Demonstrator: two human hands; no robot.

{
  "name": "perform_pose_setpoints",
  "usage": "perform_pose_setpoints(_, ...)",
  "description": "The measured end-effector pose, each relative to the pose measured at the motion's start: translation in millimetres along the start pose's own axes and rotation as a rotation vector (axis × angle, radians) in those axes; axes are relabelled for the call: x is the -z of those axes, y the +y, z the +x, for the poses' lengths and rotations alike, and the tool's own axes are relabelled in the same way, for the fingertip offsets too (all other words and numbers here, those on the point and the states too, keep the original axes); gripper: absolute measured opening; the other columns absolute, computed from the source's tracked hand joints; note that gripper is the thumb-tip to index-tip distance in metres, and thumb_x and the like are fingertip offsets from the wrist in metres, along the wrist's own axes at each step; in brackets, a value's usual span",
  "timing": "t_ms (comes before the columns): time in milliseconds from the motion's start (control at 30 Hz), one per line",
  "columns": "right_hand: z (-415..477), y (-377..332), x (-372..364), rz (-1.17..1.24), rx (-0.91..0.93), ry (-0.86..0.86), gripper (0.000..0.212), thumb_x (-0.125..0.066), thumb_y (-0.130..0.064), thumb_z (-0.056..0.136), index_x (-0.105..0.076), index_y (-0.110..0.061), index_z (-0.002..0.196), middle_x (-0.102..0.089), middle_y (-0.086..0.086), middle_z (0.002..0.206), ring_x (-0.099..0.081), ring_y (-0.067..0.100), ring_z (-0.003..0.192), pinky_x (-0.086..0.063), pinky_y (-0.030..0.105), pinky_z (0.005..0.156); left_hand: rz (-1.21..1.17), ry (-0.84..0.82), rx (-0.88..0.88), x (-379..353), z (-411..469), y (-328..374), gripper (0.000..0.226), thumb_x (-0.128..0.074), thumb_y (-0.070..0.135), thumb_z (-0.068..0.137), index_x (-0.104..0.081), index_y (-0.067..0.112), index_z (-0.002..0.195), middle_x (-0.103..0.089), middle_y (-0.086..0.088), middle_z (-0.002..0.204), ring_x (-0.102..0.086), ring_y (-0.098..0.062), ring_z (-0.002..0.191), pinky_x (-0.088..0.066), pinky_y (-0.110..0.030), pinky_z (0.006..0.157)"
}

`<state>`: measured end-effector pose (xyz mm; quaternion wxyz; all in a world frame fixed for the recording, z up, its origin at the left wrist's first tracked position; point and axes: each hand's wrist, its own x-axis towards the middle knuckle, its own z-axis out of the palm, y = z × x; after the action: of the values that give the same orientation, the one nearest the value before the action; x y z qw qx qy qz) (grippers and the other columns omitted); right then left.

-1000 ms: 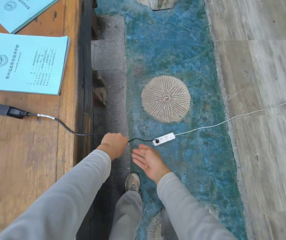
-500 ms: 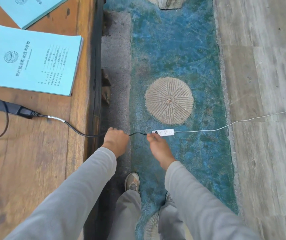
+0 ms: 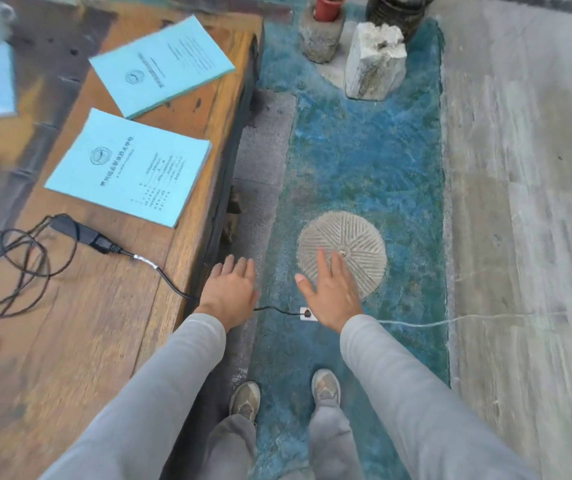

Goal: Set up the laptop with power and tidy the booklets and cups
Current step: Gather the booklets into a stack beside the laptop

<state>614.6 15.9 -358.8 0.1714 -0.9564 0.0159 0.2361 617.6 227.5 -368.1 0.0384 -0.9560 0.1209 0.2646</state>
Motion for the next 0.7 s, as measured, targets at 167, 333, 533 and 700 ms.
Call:
perform_pose_setpoints(167,2,-2,65,-0.165,0.142,0.034,0.087,-0.024,-0.073,0.096,0.005,-0.023,0.162,0.012,0.019,0.167,0.009,0.037,0.155,-0.001,0.054,0.124,-0.095,0.142,0.169,52,-30,13,0.082,-0.03,0.056,0.102,0.004,0.009,0.16,0.008,-0.01,0.168,0.011,-0.031,0.154,-0.005,-0.052,0.124)
perform_pose_setpoints(333,-2,-17,137,-0.327,0.328,0.173,0.092,-0.018,-0.079,0.092,0.005,-0.023,0.162,0.014,0.021,0.167,0.011,0.038,0.154,0.002,0.058,0.122,-0.152,0.368,0.397,101,-73,21,0.089,-0.025,0.067,0.097,0.004,0.009,0.159,0.013,-0.016,0.167,0.018,-0.035,0.152,0.002,-0.057,0.122)
perform_pose_setpoints(533,-10,-46,195,-0.423,0.512,0.274,0.091,-0.02,-0.079,0.092,0.0,-0.024,0.162,0.007,0.023,0.167,0.007,0.038,0.155,0.0,0.059,0.122,-0.171,0.447,0.683,136,-116,20,0.093,-0.015,0.075,0.093,0.008,0.013,0.159,0.017,-0.013,0.167,0.021,-0.036,0.151,0.002,-0.064,0.12)
perform_pose_setpoints(700,-11,-79,210,-0.494,0.64,0.284,0.092,-0.014,-0.08,0.091,0.003,-0.025,0.162,0.009,0.022,0.167,0.01,0.037,0.155,0.003,0.06,0.122,-0.216,0.486,0.776,144,-132,5,0.091,-0.011,0.075,0.092,0.008,0.016,0.159,0.016,-0.012,0.167,0.02,-0.035,0.151,-0.002,-0.065,0.119)
